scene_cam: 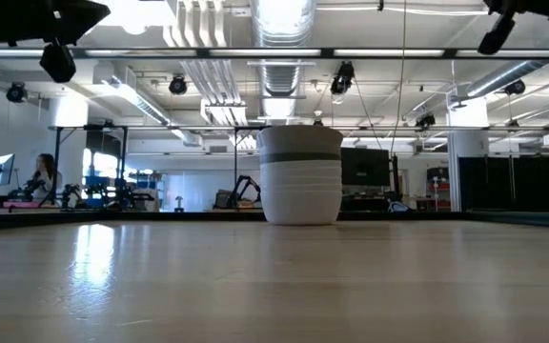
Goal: Nest bowls inside each other
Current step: Return to Home Position
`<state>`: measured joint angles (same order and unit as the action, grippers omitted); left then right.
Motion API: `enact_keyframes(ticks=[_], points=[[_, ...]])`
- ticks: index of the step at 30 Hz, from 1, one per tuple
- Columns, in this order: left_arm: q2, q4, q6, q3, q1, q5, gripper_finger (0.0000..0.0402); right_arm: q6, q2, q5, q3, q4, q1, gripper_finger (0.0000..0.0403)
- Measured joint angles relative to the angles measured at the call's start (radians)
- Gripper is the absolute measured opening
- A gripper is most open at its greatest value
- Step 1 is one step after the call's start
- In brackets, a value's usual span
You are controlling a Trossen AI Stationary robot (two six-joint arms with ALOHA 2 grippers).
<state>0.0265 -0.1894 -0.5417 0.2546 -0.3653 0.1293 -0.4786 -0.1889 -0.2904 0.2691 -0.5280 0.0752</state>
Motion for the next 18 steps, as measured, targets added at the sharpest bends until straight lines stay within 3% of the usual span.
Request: enact_keyframes(ticks=[5,11,18], points=[[0.000,0.081,-0.028,-0.009,0.000,-0.008,0.0000,0.000,0.108,-0.061,-0.085,-0.001,-0.031,0.0009],[-0.001,0.044,-0.089,-0.077,0.000,-0.027,0.0000,-0.037,0.189,-0.087,-0.174,0.003,-0.040,0.0009],[-0.001,-0.162,-0.133,-0.190,0.001,-0.041,0.0000,-0.123,0.184,-0.092,-0.258,0.001,-0.043,0.0009]])
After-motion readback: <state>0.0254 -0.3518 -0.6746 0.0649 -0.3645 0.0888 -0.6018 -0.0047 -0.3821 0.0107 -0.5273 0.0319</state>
